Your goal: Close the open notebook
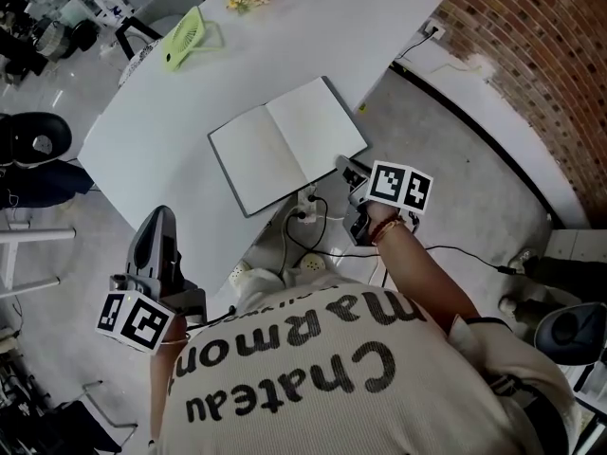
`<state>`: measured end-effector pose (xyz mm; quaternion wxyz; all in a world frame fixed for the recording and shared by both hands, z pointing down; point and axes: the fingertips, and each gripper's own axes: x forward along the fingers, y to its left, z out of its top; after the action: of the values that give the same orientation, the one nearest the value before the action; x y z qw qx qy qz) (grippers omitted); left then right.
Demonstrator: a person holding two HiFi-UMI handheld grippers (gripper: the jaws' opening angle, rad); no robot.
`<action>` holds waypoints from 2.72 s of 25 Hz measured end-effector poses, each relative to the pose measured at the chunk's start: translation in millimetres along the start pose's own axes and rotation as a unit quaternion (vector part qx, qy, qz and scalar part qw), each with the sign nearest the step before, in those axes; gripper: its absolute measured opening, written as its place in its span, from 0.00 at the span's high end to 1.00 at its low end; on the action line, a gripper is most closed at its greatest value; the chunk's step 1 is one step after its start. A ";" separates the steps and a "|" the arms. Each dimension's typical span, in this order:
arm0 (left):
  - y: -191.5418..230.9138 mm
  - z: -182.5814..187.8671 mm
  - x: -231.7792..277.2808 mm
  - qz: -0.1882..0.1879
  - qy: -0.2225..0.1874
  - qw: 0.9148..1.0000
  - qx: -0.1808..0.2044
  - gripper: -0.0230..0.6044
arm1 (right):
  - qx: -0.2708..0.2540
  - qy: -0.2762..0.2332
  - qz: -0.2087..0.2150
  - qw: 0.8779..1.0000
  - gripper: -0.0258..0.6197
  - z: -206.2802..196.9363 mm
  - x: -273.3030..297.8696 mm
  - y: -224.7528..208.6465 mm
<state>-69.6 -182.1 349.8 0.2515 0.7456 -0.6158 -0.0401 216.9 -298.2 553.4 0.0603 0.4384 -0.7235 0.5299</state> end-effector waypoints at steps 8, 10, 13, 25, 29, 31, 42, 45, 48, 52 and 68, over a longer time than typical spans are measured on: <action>6.5 -5.4 -7.7 0.003 -0.001 1.000 -0.006 0.96 | -0.030 -0.018 -0.012 0.999 0.89 3.0 -5.1 9.4; 8.3 -6.8 -8.3 0.002 -0.001 1.000 -0.007 0.96 | -0.044 -0.021 -0.014 0.999 0.90 3.4 -5.7 12.2; 9.7 -9.2 -9.4 -0.001 -0.002 1.000 -0.009 0.96 | -0.073 -0.022 -0.018 0.997 0.90 3.2 -6.6 17.7; 9.8 -7.7 -18.7 -0.005 -0.011 1.000 -0.016 0.96 | -0.115 -0.022 -0.017 0.993 0.90 5.4 -15.0 42.8; 10.4 -7.5 -23.5 -0.002 -0.015 1.000 -0.019 0.96 | -0.148 -0.023 -0.016 0.989 0.90 5.5 -18.0 52.5; 9.9 -8.8 -24.3 -0.002 -0.015 1.000 -0.021 0.96 | -0.168 -0.022 -0.016 0.985 0.90 4.7 -18.4 55.6; 8.1 -14.5 -25.7 0.001 -0.010 1.000 -0.022 0.96 | -0.218 -0.025 -0.015 0.975 0.90 3.1 -20.6 65.0; 7.2 -16.4 -25.6 -0.001 -0.011 1.000 -0.022 0.96 | -0.243 -0.025 -0.011 0.970 0.90 0.7 -21.3 70.2; 6.4 -17.3 -25.7 -0.003 -0.011 1.000 -0.021 0.96 | -0.270 -0.022 -0.009 0.963 0.90 -2.8 -21.0 74.5; 7.4 -18.5 -28.0 -0.005 -0.009 1.000 -0.022 0.96 | -0.294 -0.020 -0.012 0.956 0.89 -6.4 -21.7 77.8; 16.7 -27.4 -40.2 -0.005 -0.007 1.000 -0.030 0.96 | -0.334 -0.028 -0.007 0.942 0.90 -20.7 -23.3 92.5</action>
<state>-84.1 -137.4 370.7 0.2694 0.7407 -0.6120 -0.0652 158.7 -262.9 483.4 0.1868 0.4126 -0.8573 0.2448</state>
